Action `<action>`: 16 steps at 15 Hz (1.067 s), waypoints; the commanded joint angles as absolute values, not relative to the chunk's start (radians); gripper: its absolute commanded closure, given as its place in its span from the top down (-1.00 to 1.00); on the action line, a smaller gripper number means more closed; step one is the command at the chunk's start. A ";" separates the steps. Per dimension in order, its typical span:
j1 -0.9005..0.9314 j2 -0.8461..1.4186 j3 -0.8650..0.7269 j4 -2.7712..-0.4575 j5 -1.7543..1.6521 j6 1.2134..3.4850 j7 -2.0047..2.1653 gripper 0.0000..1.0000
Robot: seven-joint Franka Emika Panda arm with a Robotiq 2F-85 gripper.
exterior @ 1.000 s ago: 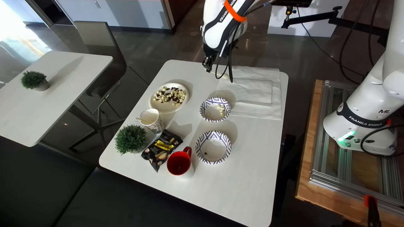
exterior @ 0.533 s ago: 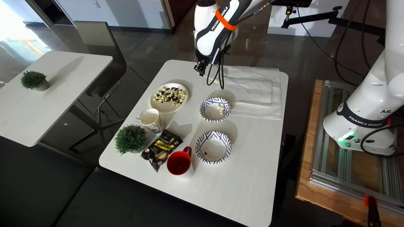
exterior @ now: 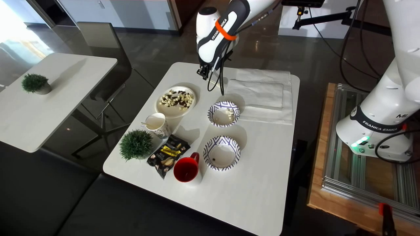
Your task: Take the plastic spoon off of the paper towel
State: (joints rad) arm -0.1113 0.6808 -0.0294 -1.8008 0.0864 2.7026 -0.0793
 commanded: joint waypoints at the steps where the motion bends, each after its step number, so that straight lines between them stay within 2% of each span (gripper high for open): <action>1: -0.109 0.741 -0.039 -1.712 0.066 2.654 -0.057 -0.87; 5: -0.109 0.770 -0.044 -1.675 0.061 2.637 -0.060 -0.86; 6: -0.106 0.773 -0.049 -1.670 0.056 2.630 -0.058 -0.74; 7: -0.107 0.772 -0.046 -1.669 0.057 2.618 -0.059 -0.24; 9: -0.105 0.763 -0.044 -1.675 0.054 2.607 -0.061 -0.17; 16: -0.058 0.604 -0.049 -1.827 0.060 2.609 0.000 0.81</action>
